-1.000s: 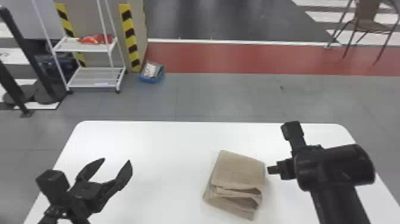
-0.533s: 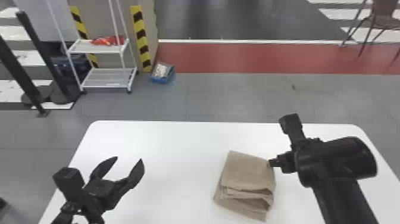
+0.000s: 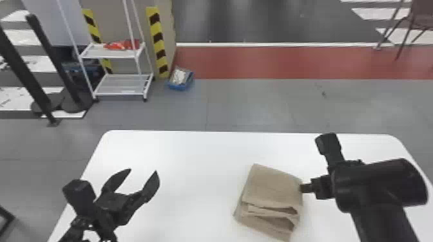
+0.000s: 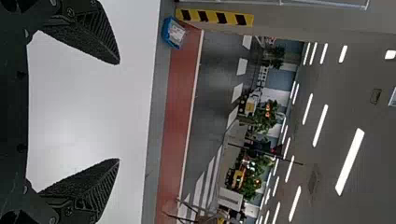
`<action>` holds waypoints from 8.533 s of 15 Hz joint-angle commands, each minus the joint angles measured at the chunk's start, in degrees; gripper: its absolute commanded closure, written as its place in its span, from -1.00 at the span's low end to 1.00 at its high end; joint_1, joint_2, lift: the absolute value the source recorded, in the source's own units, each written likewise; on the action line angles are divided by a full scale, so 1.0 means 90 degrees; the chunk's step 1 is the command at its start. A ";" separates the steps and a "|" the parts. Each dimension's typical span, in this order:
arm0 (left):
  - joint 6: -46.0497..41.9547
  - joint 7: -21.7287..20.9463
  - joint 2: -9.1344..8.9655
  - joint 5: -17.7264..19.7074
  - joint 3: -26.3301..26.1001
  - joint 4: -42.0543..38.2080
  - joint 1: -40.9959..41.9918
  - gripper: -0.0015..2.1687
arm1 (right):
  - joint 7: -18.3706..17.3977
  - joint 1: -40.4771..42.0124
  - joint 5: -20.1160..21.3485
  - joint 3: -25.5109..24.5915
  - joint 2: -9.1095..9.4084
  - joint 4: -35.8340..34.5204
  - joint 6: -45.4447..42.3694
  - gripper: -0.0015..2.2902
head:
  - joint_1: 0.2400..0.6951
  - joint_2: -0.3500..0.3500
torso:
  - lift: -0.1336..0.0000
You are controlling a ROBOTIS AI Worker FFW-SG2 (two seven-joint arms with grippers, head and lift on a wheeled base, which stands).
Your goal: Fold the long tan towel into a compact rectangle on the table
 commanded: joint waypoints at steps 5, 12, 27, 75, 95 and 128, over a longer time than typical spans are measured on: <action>-0.0039 0.0002 0.0005 -0.0007 0.0010 0.0139 -0.0089 -0.86 | -0.0168 -0.0338 -0.0018 0.0157 0.0006 0.0458 -0.0295 0.29 | 1.00 0.04 | 1.00; -0.0078 0.0012 -0.0005 -0.0007 -0.0029 0.0256 -0.0148 -0.86 | -0.0490 -0.0807 -0.0379 0.0430 0.0006 0.1454 -0.1330 0.29 | 1.00 0.12 | 1.00; -0.0156 -0.0017 0.0005 0.0100 0.0098 0.0305 -0.0109 -0.86 | 0.3113 0.1234 0.3020 0.2256 -0.0137 -0.1954 -0.1271 -0.90 | 1.00 0.49 | 1.00; -0.0371 -0.0096 0.0025 0.0120 0.0127 0.0745 -0.0402 -0.86 | 0.3592 0.0863 0.4289 0.2852 -0.0547 -0.0851 -0.2599 0.87 | 1.00 0.47 | 1.00; -0.0332 -0.0945 0.0025 -0.0066 0.0030 0.0715 -0.0275 -0.86 | 0.3865 0.1732 0.4123 0.2647 -0.0566 -0.1681 -0.3263 0.52 | 1.00 0.44 | 1.00; -0.0332 -0.0808 0.0025 -0.0085 0.0049 0.0940 -0.0460 -0.86 | 0.4441 0.1488 0.4543 0.3448 -0.0527 -0.1447 -0.1974 -0.75 | 1.00 0.57 | 1.00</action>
